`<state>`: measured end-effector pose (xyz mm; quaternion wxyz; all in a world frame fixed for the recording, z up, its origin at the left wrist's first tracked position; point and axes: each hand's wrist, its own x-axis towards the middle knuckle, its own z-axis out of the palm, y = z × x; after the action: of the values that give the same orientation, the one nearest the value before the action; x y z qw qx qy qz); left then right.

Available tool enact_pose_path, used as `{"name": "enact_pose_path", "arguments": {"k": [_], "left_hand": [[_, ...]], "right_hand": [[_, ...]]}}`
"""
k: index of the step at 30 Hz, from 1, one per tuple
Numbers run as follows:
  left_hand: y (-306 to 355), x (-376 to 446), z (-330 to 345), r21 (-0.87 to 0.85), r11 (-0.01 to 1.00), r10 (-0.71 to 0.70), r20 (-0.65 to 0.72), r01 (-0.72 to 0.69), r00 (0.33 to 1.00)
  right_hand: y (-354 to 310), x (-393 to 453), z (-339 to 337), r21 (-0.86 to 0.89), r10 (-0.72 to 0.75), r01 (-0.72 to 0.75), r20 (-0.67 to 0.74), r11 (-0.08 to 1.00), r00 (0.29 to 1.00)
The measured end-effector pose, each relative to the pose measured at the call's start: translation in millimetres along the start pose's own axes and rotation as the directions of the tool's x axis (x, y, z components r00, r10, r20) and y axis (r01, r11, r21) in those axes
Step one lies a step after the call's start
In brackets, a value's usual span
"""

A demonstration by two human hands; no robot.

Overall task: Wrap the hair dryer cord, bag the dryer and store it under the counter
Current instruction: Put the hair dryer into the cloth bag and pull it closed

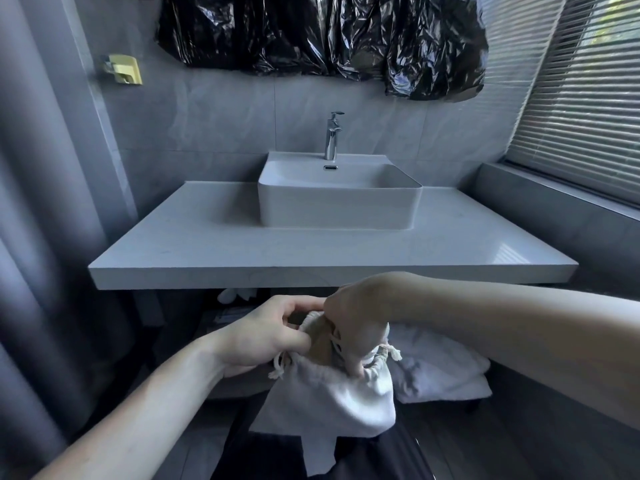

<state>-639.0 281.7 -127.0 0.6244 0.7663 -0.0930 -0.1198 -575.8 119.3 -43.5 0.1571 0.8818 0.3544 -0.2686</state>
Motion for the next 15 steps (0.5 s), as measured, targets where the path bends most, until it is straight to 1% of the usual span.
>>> {"name": "enact_pose_path", "arguments": {"k": [2,4,6,9,11,15], "left_hand": [[-3.1,0.5,-1.5,-0.012,1.000,0.003,-0.030,-0.003,1.000],[-5.8,1.4,-3.6,-0.033,0.999,-0.002,-0.066,0.000,0.998],[-6.1,1.0,-2.9,-0.018,1.000,-0.026,-0.112,0.024,0.993],[-10.2,2.7,0.0,0.034,0.998,-0.054,-0.124,0.059,0.991],[-16.5,5.9,-1.3,0.047,0.996,-0.070,-0.126,0.077,0.989],[-16.6,7.7,0.7,0.090,0.989,-0.111,-0.093,0.119,0.989]], "right_hand": [[3.6,7.0,0.4,0.013,0.009,-0.010,0.039,1.000,0.999],[8.0,12.7,1.6,0.122,0.004,-0.013,0.075,0.992,0.997],[16.2,19.6,7.7,0.190,-0.001,-0.013,0.071,0.982,0.997],[12.5,24.6,17.2,0.206,0.048,-0.062,0.070,0.976,0.996],[12.6,25.5,21.5,0.251,0.053,-0.064,0.051,0.966,0.997],[13.2,19.5,33.0,0.383,0.027,-0.010,-0.038,0.924,0.999]]}}
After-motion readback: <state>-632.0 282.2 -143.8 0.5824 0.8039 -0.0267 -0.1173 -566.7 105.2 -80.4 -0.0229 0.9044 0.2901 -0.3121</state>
